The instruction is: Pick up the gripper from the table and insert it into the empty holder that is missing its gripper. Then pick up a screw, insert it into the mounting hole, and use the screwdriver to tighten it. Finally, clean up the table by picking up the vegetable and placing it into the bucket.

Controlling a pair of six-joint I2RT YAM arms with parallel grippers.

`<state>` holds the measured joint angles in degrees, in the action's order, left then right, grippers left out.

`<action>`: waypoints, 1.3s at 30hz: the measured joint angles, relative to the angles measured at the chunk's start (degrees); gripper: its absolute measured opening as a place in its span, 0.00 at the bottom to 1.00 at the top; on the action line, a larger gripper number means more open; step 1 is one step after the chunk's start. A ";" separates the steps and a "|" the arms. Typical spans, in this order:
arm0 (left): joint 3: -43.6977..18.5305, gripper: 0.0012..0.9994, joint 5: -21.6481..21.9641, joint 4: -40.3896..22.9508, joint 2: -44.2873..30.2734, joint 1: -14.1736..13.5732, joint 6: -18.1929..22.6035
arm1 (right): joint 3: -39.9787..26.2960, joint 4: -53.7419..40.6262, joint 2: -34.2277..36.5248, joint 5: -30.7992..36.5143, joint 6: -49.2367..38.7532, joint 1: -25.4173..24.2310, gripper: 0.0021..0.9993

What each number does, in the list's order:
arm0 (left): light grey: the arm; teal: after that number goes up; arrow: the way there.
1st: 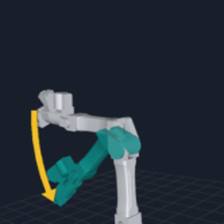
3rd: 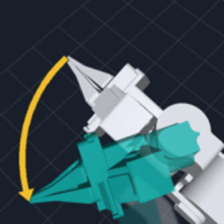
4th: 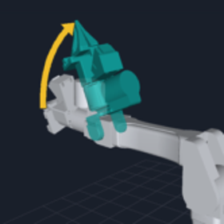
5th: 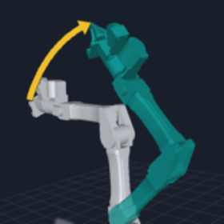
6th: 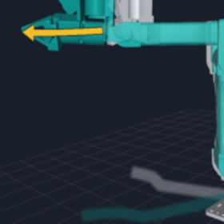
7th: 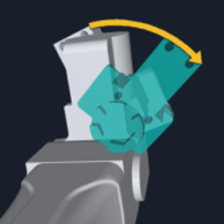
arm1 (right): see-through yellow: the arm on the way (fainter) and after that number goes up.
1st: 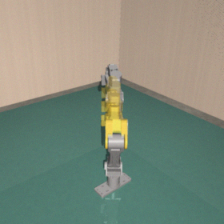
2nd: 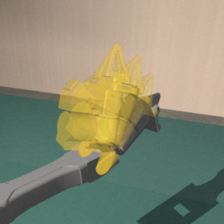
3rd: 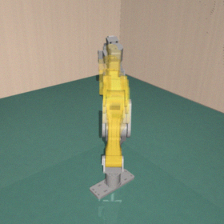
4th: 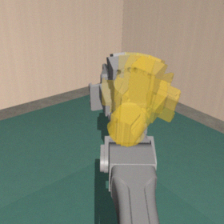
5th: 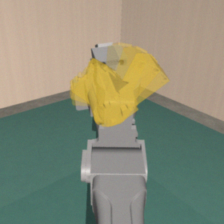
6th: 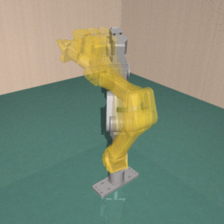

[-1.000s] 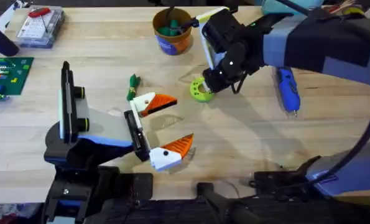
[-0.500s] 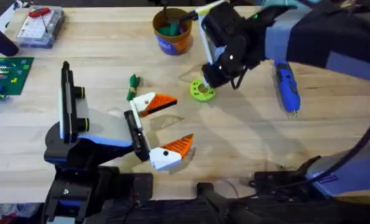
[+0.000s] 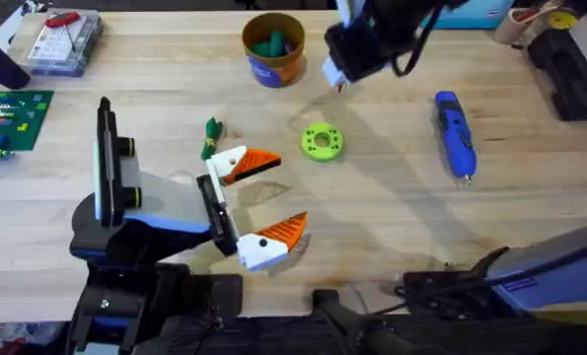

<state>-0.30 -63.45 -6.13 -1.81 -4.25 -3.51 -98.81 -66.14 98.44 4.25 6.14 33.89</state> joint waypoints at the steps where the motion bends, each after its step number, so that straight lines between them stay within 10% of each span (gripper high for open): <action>1: -0.01 0.99 0.00 0.00 -0.01 0.00 0.00 | -1.64 -1.18 -0.06 0.00 -0.35 0.13 0.01; 27: 0.00 0.99 0.00 -0.01 -0.01 0.00 0.00 | -14.20 -6.31 1.88 -7.47 -7.74 23.46 0.01; 39: -0.01 0.99 -0.01 0.00 0.00 0.00 0.00 | -14.20 -6.31 1.91 -7.78 -9.85 24.83 0.01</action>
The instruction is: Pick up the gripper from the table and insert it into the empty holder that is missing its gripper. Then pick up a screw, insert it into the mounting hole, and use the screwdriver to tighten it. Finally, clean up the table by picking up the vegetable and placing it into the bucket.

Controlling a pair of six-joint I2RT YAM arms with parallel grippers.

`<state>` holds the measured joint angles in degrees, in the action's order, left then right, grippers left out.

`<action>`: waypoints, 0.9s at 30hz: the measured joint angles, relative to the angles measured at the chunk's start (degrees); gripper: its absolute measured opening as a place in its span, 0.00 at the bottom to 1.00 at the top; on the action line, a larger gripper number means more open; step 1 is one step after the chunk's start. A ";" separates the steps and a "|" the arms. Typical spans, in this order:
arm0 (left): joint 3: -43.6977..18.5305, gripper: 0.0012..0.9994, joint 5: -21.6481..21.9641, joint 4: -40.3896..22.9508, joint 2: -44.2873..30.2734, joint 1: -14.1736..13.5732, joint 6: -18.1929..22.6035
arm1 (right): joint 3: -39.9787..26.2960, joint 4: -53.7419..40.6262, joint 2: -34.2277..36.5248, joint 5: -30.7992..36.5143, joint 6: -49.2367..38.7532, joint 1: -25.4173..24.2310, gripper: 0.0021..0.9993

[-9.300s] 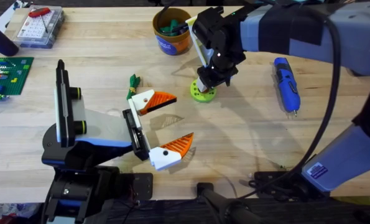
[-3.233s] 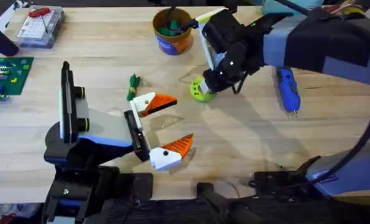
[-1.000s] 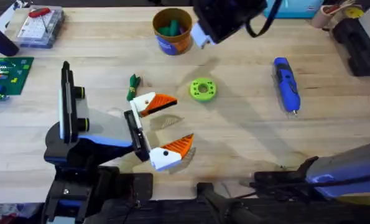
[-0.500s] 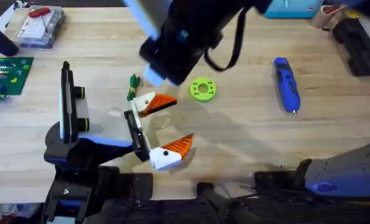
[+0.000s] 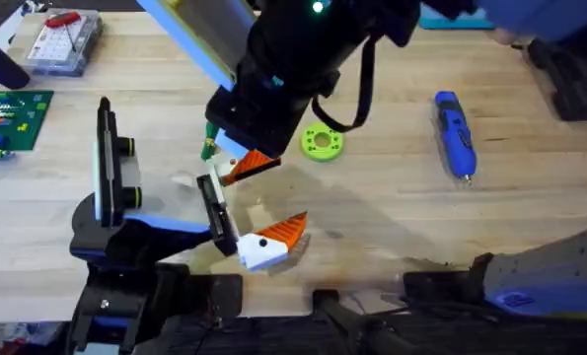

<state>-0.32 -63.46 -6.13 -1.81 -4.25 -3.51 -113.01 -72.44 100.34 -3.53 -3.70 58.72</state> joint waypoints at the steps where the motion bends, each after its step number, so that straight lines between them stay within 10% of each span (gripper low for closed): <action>1: 0.01 0.99 0.00 0.00 -0.02 0.00 0.00 | 0.00 -0.01 0.03 0.00 -0.09 0.00 0.01; 27: 0.00 0.99 0.01 0.00 0.00 0.00 0.00 | -0.02 1.13 3.45 -0.01 -0.64 0.40 0.01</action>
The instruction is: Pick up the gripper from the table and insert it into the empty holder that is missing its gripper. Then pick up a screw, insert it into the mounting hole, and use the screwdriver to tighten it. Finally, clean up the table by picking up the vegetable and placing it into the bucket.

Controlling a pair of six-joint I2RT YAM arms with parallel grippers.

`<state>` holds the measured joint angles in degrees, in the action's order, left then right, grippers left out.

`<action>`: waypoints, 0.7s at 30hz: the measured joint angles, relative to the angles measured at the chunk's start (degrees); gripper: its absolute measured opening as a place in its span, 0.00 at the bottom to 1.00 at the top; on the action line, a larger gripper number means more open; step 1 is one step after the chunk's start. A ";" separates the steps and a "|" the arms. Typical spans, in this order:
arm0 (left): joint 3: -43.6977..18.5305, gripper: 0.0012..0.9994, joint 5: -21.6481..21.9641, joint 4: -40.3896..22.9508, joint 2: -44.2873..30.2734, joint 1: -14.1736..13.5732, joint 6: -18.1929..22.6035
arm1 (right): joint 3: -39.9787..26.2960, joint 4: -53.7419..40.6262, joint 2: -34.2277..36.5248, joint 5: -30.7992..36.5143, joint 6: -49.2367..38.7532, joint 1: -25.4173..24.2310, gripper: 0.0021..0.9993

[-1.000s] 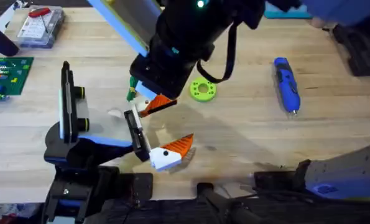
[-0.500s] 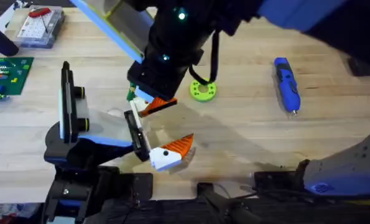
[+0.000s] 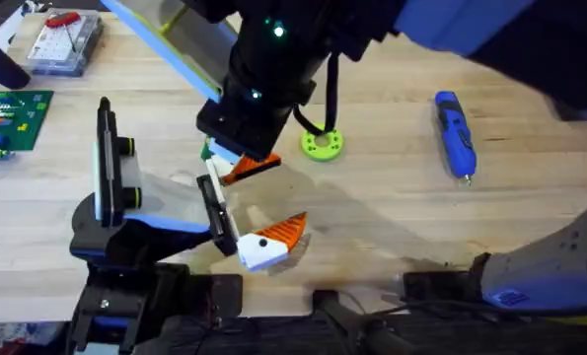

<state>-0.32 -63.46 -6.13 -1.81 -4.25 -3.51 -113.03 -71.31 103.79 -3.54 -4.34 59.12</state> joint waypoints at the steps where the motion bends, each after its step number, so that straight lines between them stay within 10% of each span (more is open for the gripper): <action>1: 0.00 0.99 0.01 0.00 -0.02 0.00 0.00 | 0.00 0.17 0.00 -0.05 0.00 0.03 0.01; 21: 0.00 0.99 0.01 0.00 -0.02 0.00 0.00 | -0.02 0.96 1.28 -0.83 -0.22 0.98 0.01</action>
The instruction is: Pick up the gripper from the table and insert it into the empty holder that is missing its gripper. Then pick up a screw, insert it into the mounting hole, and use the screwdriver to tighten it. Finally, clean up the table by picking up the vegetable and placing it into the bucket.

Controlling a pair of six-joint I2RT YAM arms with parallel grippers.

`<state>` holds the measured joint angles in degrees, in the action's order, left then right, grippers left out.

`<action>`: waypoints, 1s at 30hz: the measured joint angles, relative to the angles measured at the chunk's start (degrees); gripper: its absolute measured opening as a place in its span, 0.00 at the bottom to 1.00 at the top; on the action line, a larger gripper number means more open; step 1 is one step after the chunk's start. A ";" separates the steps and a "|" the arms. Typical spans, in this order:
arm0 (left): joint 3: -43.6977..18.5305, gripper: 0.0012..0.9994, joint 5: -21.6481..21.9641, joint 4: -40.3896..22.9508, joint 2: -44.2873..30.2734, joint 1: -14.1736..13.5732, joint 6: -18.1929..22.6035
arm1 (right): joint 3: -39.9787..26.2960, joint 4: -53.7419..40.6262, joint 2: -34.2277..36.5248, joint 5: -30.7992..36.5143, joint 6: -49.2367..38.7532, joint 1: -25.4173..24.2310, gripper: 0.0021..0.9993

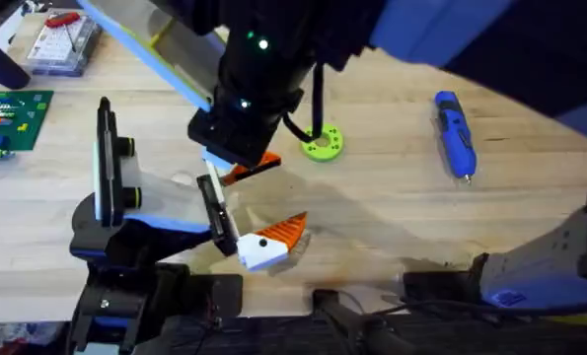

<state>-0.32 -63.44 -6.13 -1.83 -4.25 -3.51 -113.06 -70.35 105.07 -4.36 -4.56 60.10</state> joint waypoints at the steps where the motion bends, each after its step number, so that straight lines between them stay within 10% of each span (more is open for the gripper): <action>1: 0.00 0.99 -0.02 0.00 0.00 0.00 0.00 | 0.00 0.00 0.26 -0.02 0.00 0.00 0.01; 30: 0.00 0.99 0.00 0.00 0.00 0.00 0.00 | 0.00 -0.78 1.34 0.00 -1.09 0.00 0.01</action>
<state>-0.32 -63.44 -6.13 -1.83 -4.25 -3.51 -113.06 -71.13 106.41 -4.36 -5.65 60.10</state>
